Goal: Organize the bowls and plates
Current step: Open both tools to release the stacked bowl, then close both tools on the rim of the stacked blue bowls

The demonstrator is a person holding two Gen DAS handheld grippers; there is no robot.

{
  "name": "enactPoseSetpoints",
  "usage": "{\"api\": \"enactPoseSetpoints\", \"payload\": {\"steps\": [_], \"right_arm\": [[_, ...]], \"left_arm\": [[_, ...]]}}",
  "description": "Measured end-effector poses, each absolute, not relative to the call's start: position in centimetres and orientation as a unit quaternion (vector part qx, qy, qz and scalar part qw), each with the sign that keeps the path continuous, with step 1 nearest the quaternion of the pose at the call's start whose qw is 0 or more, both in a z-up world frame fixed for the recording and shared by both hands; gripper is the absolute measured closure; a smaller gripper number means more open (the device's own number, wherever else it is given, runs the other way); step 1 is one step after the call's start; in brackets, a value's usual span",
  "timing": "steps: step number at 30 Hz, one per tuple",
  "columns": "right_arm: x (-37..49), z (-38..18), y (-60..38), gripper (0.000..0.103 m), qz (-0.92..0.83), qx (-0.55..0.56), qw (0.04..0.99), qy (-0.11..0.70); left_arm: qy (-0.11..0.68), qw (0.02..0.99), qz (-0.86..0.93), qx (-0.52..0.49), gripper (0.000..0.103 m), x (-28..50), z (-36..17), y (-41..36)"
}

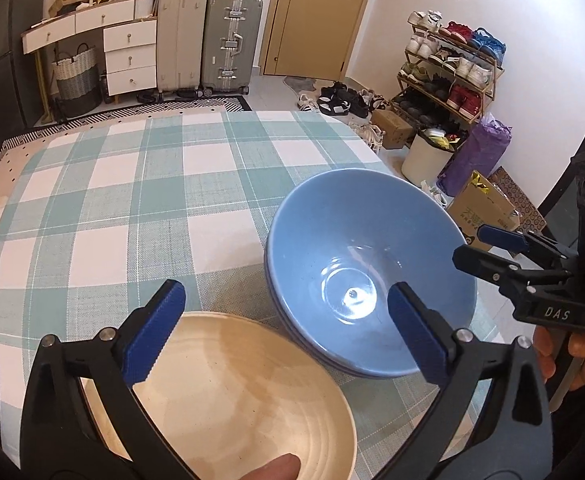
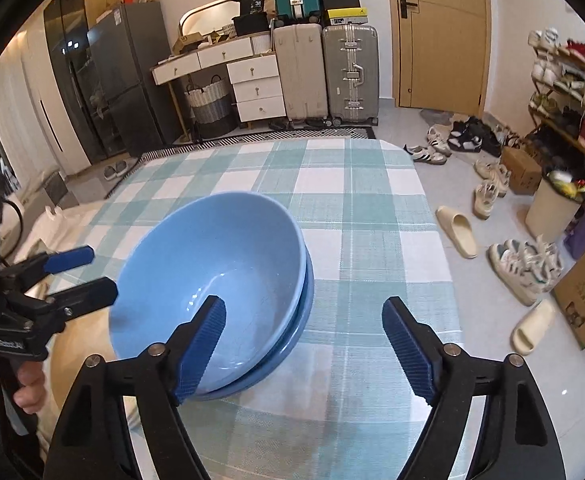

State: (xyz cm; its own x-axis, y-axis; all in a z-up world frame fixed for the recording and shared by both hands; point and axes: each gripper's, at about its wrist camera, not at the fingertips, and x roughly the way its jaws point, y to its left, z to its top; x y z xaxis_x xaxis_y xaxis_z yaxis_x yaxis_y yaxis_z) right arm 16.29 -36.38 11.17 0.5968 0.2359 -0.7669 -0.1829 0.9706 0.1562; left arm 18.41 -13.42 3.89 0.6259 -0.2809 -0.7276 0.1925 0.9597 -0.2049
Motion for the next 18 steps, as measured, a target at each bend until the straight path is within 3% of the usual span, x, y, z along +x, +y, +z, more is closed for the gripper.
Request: {"api": "enactPoseSetpoints", "payload": {"steps": [14, 18], "right_arm": [[17.2, 8.9, -37.3, 0.020, 0.132, 0.067, 0.880, 0.451], [17.3, 8.1, -37.3, 0.031, 0.150, 0.086, 0.874, 0.455]], "left_arm": [[0.432, 0.890, -0.133, -0.069, 0.003, 20.7, 2.3, -13.3], [0.444, 0.881, -0.144, -0.080, 0.008, 21.5, 1.4, -13.4]]}}
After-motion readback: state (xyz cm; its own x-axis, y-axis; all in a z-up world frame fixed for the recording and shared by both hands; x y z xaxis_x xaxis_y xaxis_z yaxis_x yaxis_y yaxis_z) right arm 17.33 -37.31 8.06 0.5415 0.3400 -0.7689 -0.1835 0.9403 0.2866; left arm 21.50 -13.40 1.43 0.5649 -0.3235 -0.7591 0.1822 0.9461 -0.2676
